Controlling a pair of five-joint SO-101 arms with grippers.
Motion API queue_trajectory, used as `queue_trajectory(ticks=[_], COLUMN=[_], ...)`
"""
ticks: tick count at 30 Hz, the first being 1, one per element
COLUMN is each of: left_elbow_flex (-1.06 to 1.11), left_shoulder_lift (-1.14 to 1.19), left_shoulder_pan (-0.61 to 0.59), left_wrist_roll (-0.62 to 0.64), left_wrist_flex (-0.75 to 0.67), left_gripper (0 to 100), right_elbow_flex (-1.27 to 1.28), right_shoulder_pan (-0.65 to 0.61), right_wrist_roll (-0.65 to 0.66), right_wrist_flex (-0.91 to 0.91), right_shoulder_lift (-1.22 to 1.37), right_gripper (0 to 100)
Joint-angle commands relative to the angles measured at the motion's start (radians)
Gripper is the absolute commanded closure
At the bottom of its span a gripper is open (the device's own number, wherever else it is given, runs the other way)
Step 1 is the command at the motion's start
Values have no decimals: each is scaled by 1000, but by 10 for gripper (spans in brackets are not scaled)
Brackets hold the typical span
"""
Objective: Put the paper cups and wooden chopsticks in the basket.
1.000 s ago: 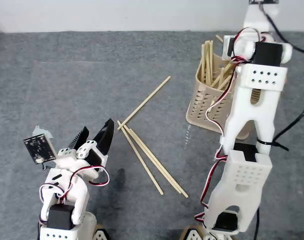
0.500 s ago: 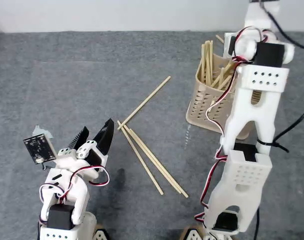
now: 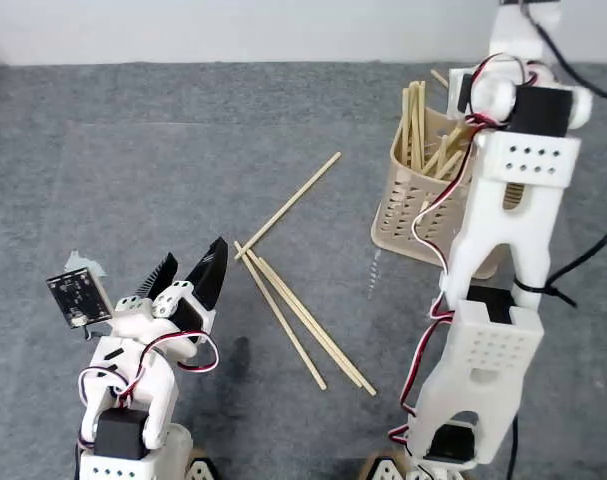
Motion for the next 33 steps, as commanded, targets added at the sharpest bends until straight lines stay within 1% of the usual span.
queue_trajectory(ticks=[1,6,8,12,15,18,20,23,25,28,33], left_elbow_flex=[-4,-4,-4,-4,-4,-4,-4,-2,-2,5,38], left_shoulder_lift=[-15,-15,-15,-15,-15,-15,-15,-15,-15,-15,-15], left_shoulder_pan=[-2,-2,-2,-2,-2,-2,-2,-2,-2,-2,-2], left_wrist_roll=[-14,-14,-14,-14,-14,-14,-14,-14,-14,-14,-15], left_wrist_flex=[-25,-25,-25,-25,-25,-25,-25,-25,-25,-26,-92], left_gripper=[732,732,732,732,732,732,732,732,732,732,732], right_elbow_flex=[-137,-385,-416,-370,-348,-292,-239,-143,-81,-6,48], right_shoulder_pan=[8,58,76,116,134,124,104,90,84,77,41], right_wrist_roll=[8,9,11,52,32,25,20,17,-15,-31,-34], right_wrist_flex=[30,61,91,147,162,148,120,44,-12,-82,-137], right_shoulder_lift=[-59,-59,-64,-91,-88,-87,-87,-87,-87,-87,-87], right_gripper=[949,959,958,958,957,957,954,909,891,891,891])
